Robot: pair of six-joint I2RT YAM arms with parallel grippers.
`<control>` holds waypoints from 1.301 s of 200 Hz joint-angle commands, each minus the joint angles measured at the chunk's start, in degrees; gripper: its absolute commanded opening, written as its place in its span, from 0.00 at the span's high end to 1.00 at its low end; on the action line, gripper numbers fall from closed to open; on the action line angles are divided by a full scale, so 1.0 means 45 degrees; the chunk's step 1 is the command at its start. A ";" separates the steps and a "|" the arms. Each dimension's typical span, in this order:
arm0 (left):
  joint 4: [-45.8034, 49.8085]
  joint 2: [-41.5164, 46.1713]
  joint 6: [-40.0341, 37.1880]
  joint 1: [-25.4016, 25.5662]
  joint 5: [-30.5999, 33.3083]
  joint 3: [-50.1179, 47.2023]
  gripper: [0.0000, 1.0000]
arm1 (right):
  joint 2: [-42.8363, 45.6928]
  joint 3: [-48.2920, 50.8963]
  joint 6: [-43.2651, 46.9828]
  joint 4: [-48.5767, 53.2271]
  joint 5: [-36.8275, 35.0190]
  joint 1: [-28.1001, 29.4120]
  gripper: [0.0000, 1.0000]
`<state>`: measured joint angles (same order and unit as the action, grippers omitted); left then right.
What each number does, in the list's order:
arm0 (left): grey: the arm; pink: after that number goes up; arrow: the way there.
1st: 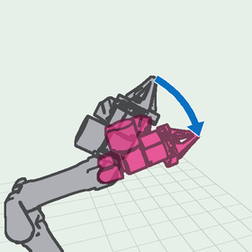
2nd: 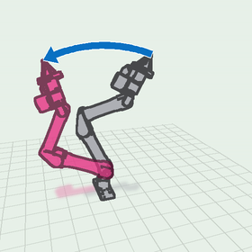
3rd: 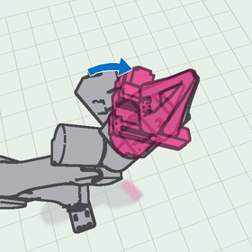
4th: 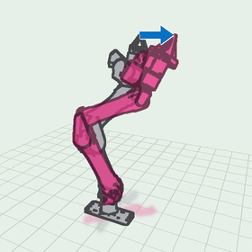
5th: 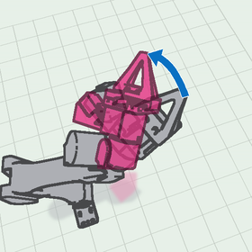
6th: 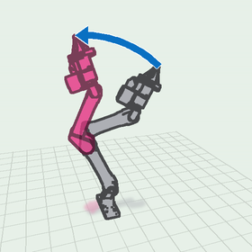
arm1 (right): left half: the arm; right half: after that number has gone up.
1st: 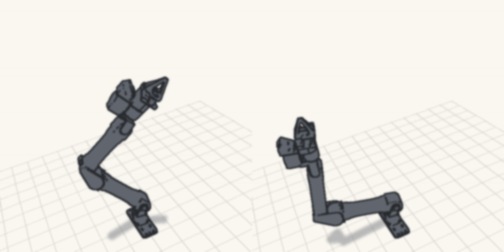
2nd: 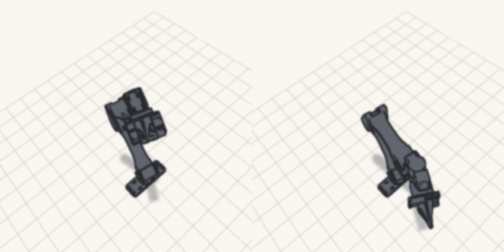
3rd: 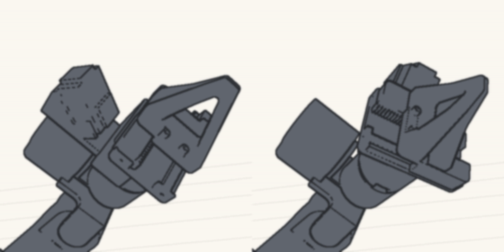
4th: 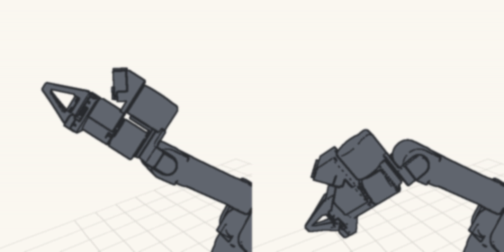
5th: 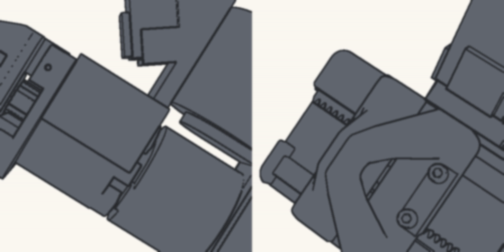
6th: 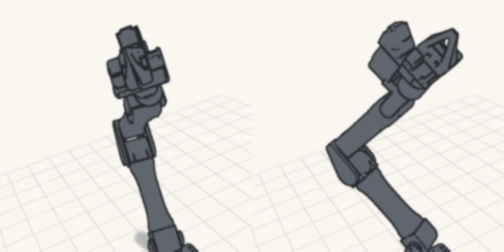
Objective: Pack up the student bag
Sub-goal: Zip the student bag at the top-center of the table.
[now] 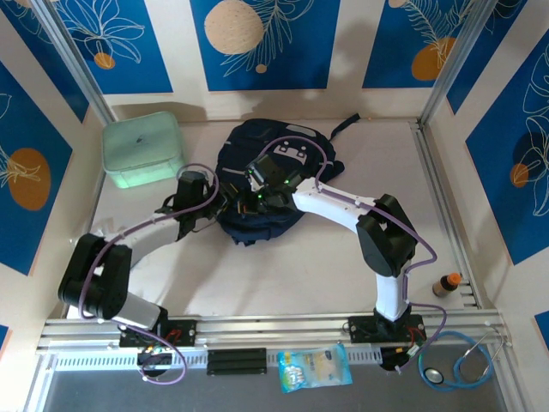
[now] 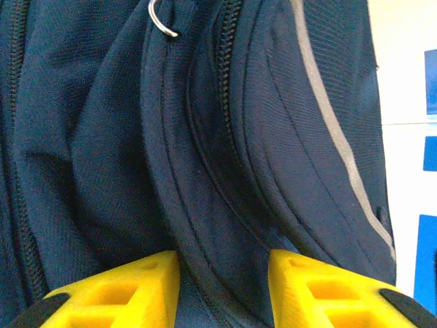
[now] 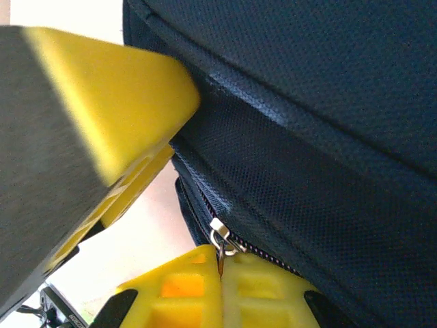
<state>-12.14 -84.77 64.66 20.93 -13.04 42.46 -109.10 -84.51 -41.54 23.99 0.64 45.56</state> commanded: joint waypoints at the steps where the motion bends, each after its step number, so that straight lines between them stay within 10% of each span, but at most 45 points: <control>1: -0.0771 -0.0557 0.0390 0.0115 0.0139 0.0269 0.61 | 0.0239 -0.0084 0.0348 -0.0279 0.0401 0.0292 1.00; 71: -0.0228 -0.0632 -0.0457 -0.0164 0.0626 0.0731 0.94 | 0.0670 0.0286 0.0395 0.1701 -0.3017 0.0747 1.00; 146: 0.0315 -0.0408 -0.1030 -0.0689 0.0695 0.0995 1.00 | 0.2649 0.3135 -0.0845 0.2297 -0.6167 0.0651 1.00; 230: 0.0767 -0.0255 -0.1658 -0.1210 0.0287 0.0819 1.00 | 0.3740 0.4249 0.1229 0.1817 -0.5839 -0.1138 1.00; 260: 0.1357 -0.0246 -0.2298 -0.1349 -0.0259 0.0964 1.00 | 0.3645 0.4136 0.3298 0.1227 -0.3468 -0.1961 1.00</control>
<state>-10.57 -87.70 59.00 17.28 -14.85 44.99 -94.06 -66.52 -35.18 28.67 -21.08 39.79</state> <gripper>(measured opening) 0.059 0.055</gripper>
